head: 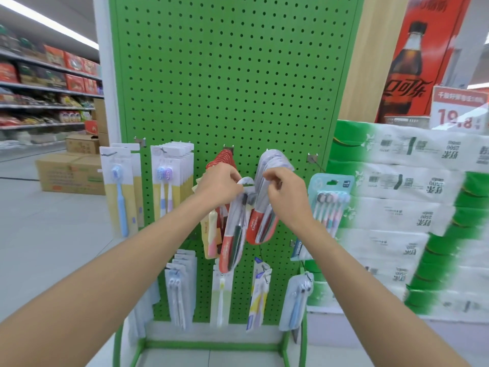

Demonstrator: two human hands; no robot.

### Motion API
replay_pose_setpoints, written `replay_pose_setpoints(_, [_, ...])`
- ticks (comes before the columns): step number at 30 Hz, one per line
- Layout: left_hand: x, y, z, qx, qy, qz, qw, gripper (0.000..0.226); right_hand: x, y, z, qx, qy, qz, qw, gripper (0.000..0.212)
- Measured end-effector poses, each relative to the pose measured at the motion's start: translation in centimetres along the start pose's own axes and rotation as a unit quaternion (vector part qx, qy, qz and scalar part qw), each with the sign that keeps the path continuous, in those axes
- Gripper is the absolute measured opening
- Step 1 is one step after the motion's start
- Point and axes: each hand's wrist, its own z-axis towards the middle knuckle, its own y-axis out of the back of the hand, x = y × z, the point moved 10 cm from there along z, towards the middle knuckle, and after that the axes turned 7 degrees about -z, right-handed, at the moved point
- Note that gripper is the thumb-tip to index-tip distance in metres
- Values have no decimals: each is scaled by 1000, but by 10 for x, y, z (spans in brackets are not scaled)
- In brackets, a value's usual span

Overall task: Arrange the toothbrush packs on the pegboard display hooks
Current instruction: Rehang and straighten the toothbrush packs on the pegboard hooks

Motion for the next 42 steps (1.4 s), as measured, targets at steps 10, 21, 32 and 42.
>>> replay_pose_setpoints(10, [56, -37, -57, 66, -14, -207, 976, 16, -22, -73, -86, 36, -163, 209, 964, 25])
replay_pose_setpoints(21, [136, -82, -101, 52, 88, -302, 948, 9, -49, -131, -132, 148, -231, 278, 921, 24])
replay_pose_setpoints(32, [163, -73, -126, -2, 159, -375, 913, 12, -48, -179, -199, 300, -316, 458, 775, 39])
replay_pose_setpoints(42, [201, -55, -124, -90, 223, -391, 889, 16, -46, -208, -263, 473, -289, 378, 742, 32])
